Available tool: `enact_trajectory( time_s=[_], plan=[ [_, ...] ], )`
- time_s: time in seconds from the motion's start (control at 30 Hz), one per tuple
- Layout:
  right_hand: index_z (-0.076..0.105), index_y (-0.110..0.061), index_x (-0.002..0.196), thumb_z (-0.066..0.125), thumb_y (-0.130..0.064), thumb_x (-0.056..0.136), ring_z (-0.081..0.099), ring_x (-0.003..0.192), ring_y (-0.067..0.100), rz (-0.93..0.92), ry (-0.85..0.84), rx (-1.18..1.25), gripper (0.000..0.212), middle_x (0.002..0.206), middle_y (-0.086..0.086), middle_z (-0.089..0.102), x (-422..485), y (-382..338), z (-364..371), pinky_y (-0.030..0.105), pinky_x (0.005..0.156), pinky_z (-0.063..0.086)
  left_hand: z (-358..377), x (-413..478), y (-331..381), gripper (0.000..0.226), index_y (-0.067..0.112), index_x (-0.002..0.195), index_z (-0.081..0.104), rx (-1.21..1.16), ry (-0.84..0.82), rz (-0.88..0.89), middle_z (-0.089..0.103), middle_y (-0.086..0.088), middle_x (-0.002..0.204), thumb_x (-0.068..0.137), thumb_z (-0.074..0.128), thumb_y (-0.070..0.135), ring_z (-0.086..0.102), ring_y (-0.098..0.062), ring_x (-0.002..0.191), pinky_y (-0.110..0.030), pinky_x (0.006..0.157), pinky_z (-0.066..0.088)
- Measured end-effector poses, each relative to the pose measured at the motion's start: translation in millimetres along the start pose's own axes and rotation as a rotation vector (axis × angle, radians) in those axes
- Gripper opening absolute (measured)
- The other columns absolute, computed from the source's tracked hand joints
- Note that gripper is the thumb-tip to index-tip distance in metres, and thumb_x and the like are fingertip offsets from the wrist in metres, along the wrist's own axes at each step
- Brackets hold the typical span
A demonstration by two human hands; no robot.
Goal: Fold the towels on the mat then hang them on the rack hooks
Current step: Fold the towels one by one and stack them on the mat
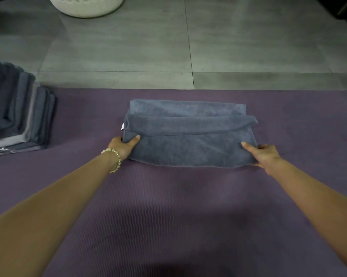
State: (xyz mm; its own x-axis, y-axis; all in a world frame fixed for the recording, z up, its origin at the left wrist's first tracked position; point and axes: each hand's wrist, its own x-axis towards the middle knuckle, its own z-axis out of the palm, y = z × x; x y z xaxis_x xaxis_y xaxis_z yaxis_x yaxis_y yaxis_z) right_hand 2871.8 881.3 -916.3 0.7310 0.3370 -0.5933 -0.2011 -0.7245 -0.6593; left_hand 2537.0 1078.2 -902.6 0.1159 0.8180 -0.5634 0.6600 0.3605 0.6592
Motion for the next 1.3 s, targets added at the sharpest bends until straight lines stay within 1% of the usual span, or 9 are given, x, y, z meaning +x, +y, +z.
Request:
enact_trajectory(
  time_s=[0.07, 0.17, 0.43, 0.57, 0.7, 0.83, 1.1, 1.2, 1.3],
  plan=[
    [0.059, 0.000, 0.110, 0.074, -0.031, 0.081, 0.061, 0.089, 0.023, -0.033, -0.017, -0.003, 0.046, 0.106, 0.010, 0.061, -10.8, -2.9, -2.2, 0.023, 0.048, 0.053, -2.4, -6.9, 3.9, 0.049, 0.001, 0.121, 0.055, -0.029, 0.037, 0.068, 0.058, -0.009, 0.104, 0.090, 0.060, 0.038, 0.058, -0.025, 0.093, -0.025, 0.073, 0.044],
    [0.064, -0.002, 0.102, 0.070, -0.031, 0.085, 0.060, 0.071, 0.017, -0.118, -0.078, 0.037, 0.034, 0.092, 0.010, 0.064, -27.2, 9.3, -14.2, 0.026, 0.055, 0.047, -17.1, -12.7, -12.6, 0.047, -0.003, 0.112, 0.057, -0.061, 0.024, 0.101, 0.062, -0.013, 0.096, 0.087, 0.064, 0.037, 0.057, -0.017, 0.067, -0.018, 0.044, 0.047],
    [0.059, -0.012, 0.097, 0.076, -0.032, 0.077, 0.065, 0.055, 0.010, -0.136, -0.147, -0.065, 0.033, 0.084, 0.013, 0.072, -92.4, 86.5, -34.1, 0.025, 0.044, 0.050, -47.0, -62.7, -79.4, 0.041, 0.014, 0.087, 0.061, 0.316, -0.276, 0.029, 0.064, 0.009, 0.055, 0.077, 0.066, 0.054, 0.055, -0.013, 0.049, -0.020, 0.049, 0.046],
    [0.050, -0.030, 0.123, 0.079, -0.059, 0.056, 0.054, 0.091, -0.002, -0.574, -0.057, -0.228, 0.078, 0.111, -0.005, 0.053, -78.2, 83.9, -43.8, 0.012, 0.083, 0.047, -48.7, -51.1, -85.7, 0.080, 0.019, 0.121, 0.044, 0.395, -0.020, 0.432, 0.049, 0.002, 0.113, 0.060, 0.079, 0.056, 0.050, -0.008, 0.097, -0.029, 0.089, 0.045],
    [0.056, -0.033, 0.128, 0.074, -0.056, 0.070, 0.026, 0.139, 0.018, -0.887, -0.096, -0.595, 0.065, 0.145, -0.004, 0.038, -51.5, 57.1, -34.2, 0.032, 0.115, 0.019, -39.3, -30.3, -68.6, 0.079, 0.032, 0.137, 0.046, 0.842, -0.107, 0.928, 0.042, 0.006, 0.144, 0.078, 0.031, 0.082, 0.032, -0.017, 0.136, -0.030, 0.115, 0.011],
    [0.053, -0.041, 0.128, 0.061, -0.074, 0.060, 0.027, 0.139, 0.025, -0.811, -0.181, -0.798, 0.076, 0.146, -0.004, 0.040, -32.7, 52.6, -18.7, 0.039, 0.115, 0.017, -32.5, -13.2, -74.8, 0.085, 0.040, 0.140, 0.037, 0.912, -0.208, 0.911, 0.030, 0.018, 0.148, 0.074, 0.015, 0.087, 0.017, -0.008, 0.142, -0.016, 0.113, -0.013],
    [0.076, -0.016, 0.095, 0.074, -0.022, 0.080, 0.059, 0.102, 0.019, -0.810, -0.130, -0.598, 0.016, 0.107, 0.002, 0.067, -11.2, 33.1, -18.2, 0.023, 0.093, 0.040, -34.8, -6.5, -53.2, 0.024, 0.011, 0.106, 0.072, 0.575, 0.029, 0.796, 0.068, -0.004, 0.116, 0.087, 0.066, 0.025, 0.062, -0.019, 0.110, -0.023, 0.095, 0.039],
    [0.070, -0.016, 0.074, 0.069, -0.016, 0.086, 0.061, 0.072, 0.000, -0.645, -0.180, -0.343, 0.012, 0.073, -0.010, 0.070, -10.1, 4.9, -20.5, 0.020, 0.078, 0.045, -32.8, -1.6, -19.5, 0.023, 0.014, 0.071, 0.065, 0.231, 0.081, 0.547, 0.064, 0.005, 0.063, 0.089, 0.063, 0.029, 0.052, -0.006, 0.056, -0.028, 0.064, 0.041],
    [0.068, -0.018, 0.083, 0.073, -0.019, 0.082, 0.057, 0.062, -0.012, -0.503, -0.306, -0.258, 0.005, 0.072, -0.017, 0.067, -8.9, -11.9, -20.9, 0.004, 0.065, 0.043, -31.3, 12.7, 0.2, 0.024, 0.014, 0.084, 0.063, 0.026, 0.092, 0.309, 0.055, 0.001, 0.073, 0.091, 0.060, 0.036, 0.050, -0.011, 0.067, -0.025, 0.057, 0.050]
  ],
)
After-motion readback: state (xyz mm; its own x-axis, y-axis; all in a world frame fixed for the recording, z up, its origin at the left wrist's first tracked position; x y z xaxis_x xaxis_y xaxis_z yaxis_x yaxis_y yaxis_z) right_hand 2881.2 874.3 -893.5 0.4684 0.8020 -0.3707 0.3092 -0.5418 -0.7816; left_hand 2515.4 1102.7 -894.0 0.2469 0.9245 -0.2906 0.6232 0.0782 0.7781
